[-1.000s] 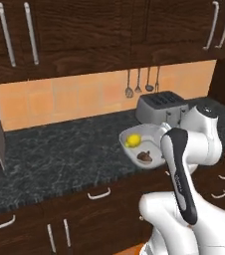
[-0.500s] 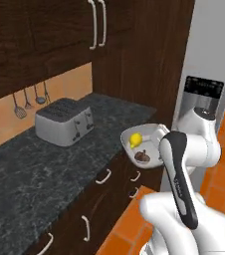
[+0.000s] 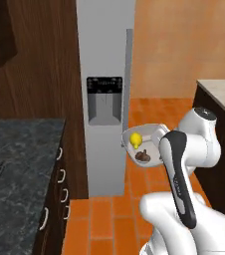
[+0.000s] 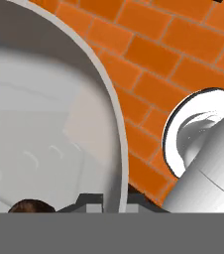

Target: Take the meat container that has the shrimp and place it on the second highest rack of the freezer. Then take the vegetable container that has the mushroom and lemon and place it on the highest rack of the freezer.

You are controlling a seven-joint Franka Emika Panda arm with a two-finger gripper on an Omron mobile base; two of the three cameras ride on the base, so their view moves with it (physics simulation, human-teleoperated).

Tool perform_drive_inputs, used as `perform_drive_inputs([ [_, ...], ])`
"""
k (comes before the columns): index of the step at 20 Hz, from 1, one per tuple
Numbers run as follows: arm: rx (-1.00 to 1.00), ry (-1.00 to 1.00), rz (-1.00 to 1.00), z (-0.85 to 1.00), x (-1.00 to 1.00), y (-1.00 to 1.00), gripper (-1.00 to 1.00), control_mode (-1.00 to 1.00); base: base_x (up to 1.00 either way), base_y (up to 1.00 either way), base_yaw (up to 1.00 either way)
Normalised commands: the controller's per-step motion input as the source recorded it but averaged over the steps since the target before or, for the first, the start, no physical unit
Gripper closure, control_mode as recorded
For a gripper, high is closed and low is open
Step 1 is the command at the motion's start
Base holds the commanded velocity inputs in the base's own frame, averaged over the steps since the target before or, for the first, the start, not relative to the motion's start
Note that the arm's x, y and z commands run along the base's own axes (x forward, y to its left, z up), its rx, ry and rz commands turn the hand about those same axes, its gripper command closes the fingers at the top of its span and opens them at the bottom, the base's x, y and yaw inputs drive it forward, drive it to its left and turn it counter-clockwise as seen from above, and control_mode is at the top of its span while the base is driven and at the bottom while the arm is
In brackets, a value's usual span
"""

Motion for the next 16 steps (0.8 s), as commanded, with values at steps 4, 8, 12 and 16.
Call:
perform_drive_inputs([
  [4,0.0,0.0,0.0,0.0,0.0,0.0,1.0,1.0,0.23,-0.42,-0.7],
  [8,0.0,0.0,0.0,0.0,0.0,0.0,1.0,1.0,0.64,-0.37,-0.38],
  [12,0.0,0.0,0.0,0.0,0.0,0.0,1.0,1.0,0.76,-0.63,0.0],
  [16,0.0,0.0,0.0,0.0,0.0,0.0,1.0,1.0,0.9,-0.52,0.08],
])
